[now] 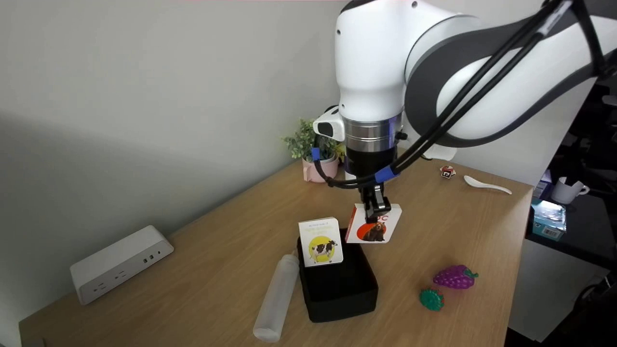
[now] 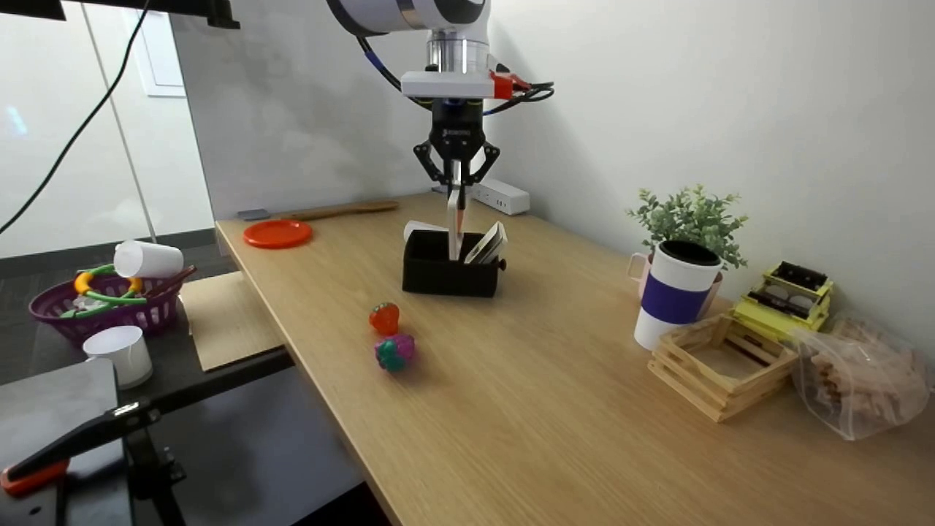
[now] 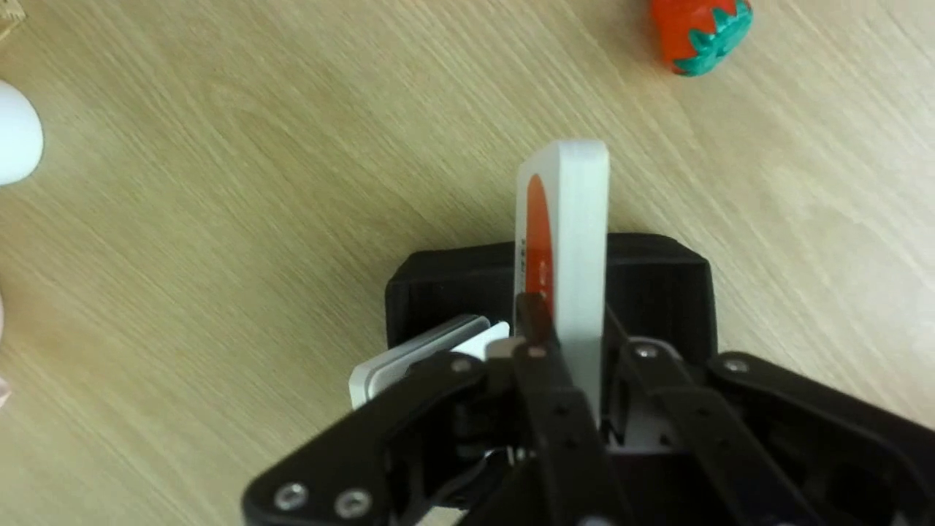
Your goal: Put the yellow and orange books in the black box
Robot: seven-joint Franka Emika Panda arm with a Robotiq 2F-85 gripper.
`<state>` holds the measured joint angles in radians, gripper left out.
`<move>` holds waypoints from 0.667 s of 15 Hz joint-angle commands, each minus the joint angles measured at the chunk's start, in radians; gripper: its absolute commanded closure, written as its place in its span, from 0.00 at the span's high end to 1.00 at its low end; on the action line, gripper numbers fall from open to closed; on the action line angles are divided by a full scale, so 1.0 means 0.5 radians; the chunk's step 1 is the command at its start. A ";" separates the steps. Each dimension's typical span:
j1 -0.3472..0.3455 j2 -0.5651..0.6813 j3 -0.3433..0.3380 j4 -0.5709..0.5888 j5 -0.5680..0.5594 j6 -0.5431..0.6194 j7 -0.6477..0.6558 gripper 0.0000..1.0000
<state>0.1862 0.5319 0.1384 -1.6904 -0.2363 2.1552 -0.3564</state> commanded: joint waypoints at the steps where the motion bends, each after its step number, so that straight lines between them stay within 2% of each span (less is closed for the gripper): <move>1: -0.112 0.012 0.066 0.020 0.027 0.100 -0.342 0.04; 5: -0.301 0.092 0.178 0.091 0.236 0.268 -0.883 0.04; 7: -0.354 0.137 0.225 0.158 0.362 0.215 -1.118 0.04; 10: -0.377 0.179 0.254 0.228 0.482 0.140 -1.336 0.04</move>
<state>0.0203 0.5884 0.2313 -1.6328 -0.0465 2.2699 -0.9240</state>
